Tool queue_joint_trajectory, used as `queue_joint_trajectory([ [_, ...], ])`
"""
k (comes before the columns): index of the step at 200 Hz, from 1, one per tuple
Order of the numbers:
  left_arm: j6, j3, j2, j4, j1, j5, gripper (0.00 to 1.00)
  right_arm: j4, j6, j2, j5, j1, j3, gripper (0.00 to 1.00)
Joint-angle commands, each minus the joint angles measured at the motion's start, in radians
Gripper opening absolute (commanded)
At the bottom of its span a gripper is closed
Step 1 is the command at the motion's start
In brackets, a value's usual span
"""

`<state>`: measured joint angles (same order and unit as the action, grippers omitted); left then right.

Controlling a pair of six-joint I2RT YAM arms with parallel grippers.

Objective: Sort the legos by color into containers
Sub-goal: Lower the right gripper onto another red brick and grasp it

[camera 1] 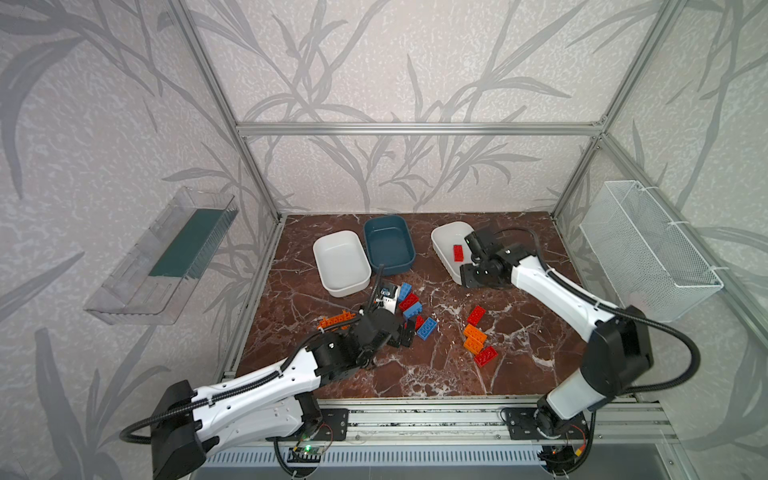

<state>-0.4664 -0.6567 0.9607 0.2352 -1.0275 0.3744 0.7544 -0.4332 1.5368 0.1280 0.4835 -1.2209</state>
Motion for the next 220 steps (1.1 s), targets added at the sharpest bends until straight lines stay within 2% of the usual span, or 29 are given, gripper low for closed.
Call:
queue_joint_trajectory([
  [1,-0.071,0.042,-0.047,0.015,-0.016,-0.043,0.99,-0.132,-0.123,-0.084,-0.081,0.000,0.216,0.71],
  [26,-0.099,0.090,-0.080,0.010,-0.044,-0.027,0.99,-0.217,-0.194,-0.162,-0.106,0.004,0.381,0.72],
  [50,-0.126,0.117,-0.101,0.006,-0.060,-0.017,0.99,-0.271,-0.238,-0.195,-0.117,0.006,0.440,0.73],
  [86,-0.138,0.118,-0.121,0.015,-0.077,-0.001,0.99,-0.332,-0.276,-0.183,-0.098,0.004,0.465,0.74],
  [171,-0.110,0.107,-0.127,0.058,-0.079,0.054,0.99,-0.393,-0.348,-0.001,-0.044,0.004,0.422,0.73],
  [190,-0.105,0.107,-0.125,0.056,-0.079,0.061,0.99,-0.387,-0.346,0.055,-0.053,0.004,0.389,0.66],
  [220,-0.095,0.106,-0.119,0.050,-0.079,0.067,0.99,-0.362,-0.339,0.102,-0.058,0.004,0.351,0.36],
])
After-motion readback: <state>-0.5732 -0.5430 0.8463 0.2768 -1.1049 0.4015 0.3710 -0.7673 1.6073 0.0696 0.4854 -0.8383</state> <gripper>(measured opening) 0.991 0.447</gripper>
